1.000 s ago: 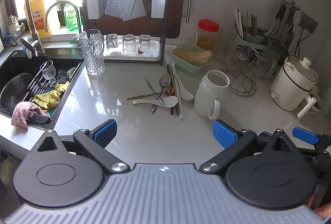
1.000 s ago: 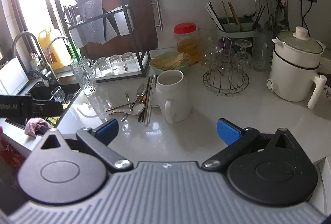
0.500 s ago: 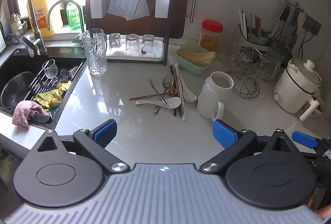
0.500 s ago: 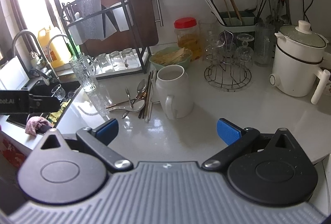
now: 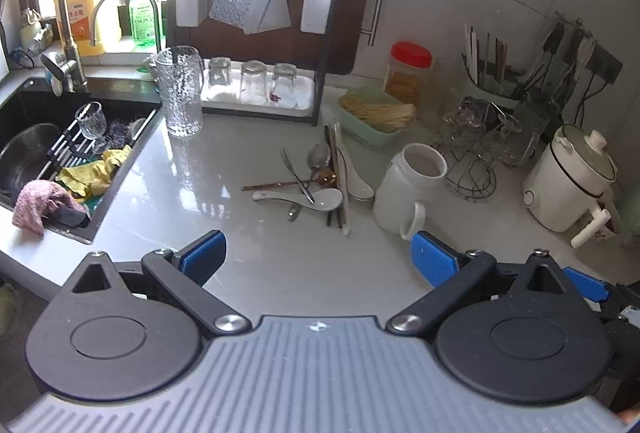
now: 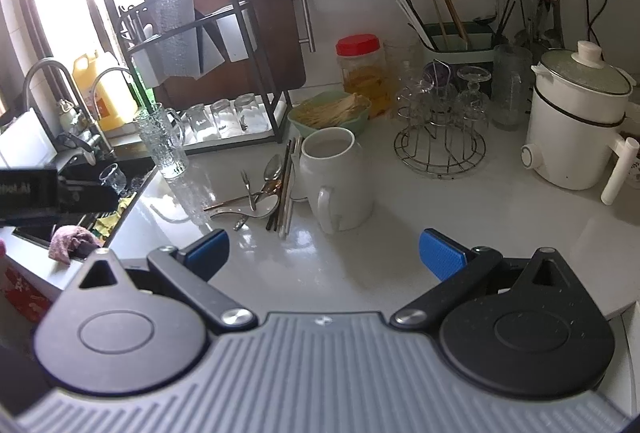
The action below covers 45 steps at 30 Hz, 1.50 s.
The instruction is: Organize utensils
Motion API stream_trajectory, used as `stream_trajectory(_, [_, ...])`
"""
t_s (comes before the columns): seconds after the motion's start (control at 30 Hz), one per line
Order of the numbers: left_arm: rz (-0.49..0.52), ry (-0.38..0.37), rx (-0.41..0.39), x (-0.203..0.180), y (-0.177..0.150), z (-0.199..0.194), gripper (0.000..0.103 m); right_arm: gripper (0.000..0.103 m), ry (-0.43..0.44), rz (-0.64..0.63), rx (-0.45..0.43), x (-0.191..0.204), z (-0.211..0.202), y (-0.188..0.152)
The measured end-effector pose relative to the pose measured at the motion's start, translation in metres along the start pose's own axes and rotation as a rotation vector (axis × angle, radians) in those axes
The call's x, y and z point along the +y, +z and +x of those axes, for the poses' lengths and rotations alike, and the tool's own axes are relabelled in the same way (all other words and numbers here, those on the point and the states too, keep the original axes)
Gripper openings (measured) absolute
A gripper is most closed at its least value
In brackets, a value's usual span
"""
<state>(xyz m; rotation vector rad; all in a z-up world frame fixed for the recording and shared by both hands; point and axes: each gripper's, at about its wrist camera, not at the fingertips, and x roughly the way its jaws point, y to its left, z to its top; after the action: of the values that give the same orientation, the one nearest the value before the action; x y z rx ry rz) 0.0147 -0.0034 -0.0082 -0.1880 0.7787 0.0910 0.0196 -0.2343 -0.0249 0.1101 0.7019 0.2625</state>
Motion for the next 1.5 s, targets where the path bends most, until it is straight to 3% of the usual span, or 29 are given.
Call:
stream_trajectory(0.73, [0.036, 0.031, -0.039, -0.007, -0.003, -0.023, 0.101, 0.103, 0.056, -0.01, -0.031, -0.005, -0.009, -0.002])
stream_trajectory(0.87, [0.043, 0.04, -0.033, -0.004, -0.005, -0.011, 0.101, 0.103, 0.075, -0.037, -0.045, -0.002, -0.006, -0.004])
stream_trajectory(1.03, [0.026, 0.025, 0.028, 0.001, -0.011, 0.013, 0.101, 0.103, 0.064, -0.029, -0.031, -0.004, -0.004, -0.004])
stream_trajectory(1.5, [0.04, -0.018, 0.05, 0.008, -0.012, 0.053, 0.101, 0.103, 0.052, -0.045, -0.029, 0.008, 0.018, -0.009])
